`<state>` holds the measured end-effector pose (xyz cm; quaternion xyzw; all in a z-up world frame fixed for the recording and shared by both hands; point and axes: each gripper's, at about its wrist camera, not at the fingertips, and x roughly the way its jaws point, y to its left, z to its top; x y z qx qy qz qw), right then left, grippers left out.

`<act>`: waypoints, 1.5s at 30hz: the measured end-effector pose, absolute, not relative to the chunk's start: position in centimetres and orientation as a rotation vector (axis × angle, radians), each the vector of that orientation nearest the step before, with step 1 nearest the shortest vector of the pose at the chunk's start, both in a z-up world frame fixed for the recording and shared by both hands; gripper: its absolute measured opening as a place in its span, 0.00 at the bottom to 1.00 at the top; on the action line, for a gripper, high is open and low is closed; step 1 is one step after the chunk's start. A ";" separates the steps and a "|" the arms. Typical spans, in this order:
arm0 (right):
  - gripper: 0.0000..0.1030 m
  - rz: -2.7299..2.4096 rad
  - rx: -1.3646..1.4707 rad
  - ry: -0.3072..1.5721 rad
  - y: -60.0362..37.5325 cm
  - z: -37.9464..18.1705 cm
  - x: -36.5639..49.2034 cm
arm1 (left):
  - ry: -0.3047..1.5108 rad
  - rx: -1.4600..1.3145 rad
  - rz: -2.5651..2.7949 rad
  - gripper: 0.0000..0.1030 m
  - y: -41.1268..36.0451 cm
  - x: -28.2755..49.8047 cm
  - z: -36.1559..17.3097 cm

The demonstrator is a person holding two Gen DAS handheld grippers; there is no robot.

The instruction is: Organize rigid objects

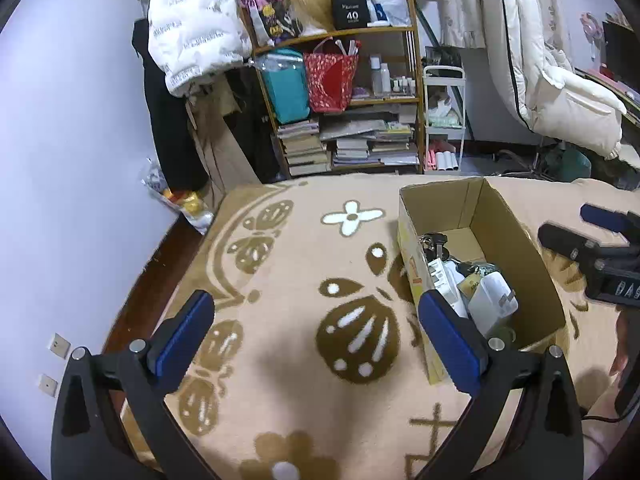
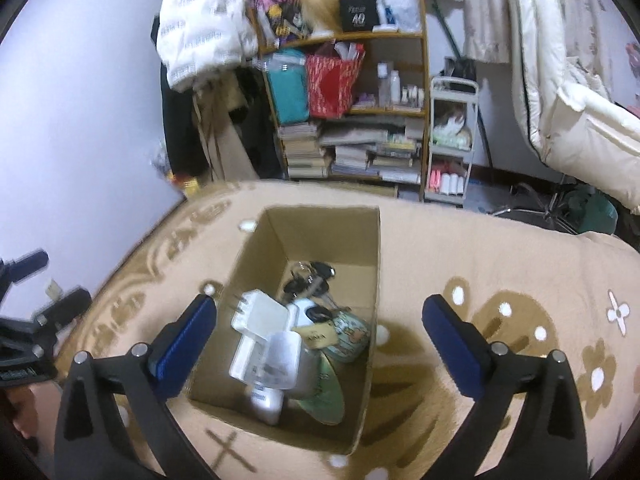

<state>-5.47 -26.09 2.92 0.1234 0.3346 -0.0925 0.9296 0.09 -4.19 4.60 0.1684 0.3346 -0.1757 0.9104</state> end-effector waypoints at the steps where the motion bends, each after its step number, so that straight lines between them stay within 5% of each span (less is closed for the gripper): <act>1: 1.00 -0.189 0.257 0.672 -25.9 3.4 -5.8 | 0.682 0.351 -0.360 0.98 -3.9 -0.1 4.8; 27: 1.00 -0.138 0.273 0.506 -21.3 4.9 -14.0 | 0.495 0.210 -0.328 0.98 2.3 -6.6 6.0; 45: 1.00 -0.117 0.256 0.554 -20.8 3.3 -13.2 | 0.540 0.222 -0.305 0.98 2.0 -5.4 4.7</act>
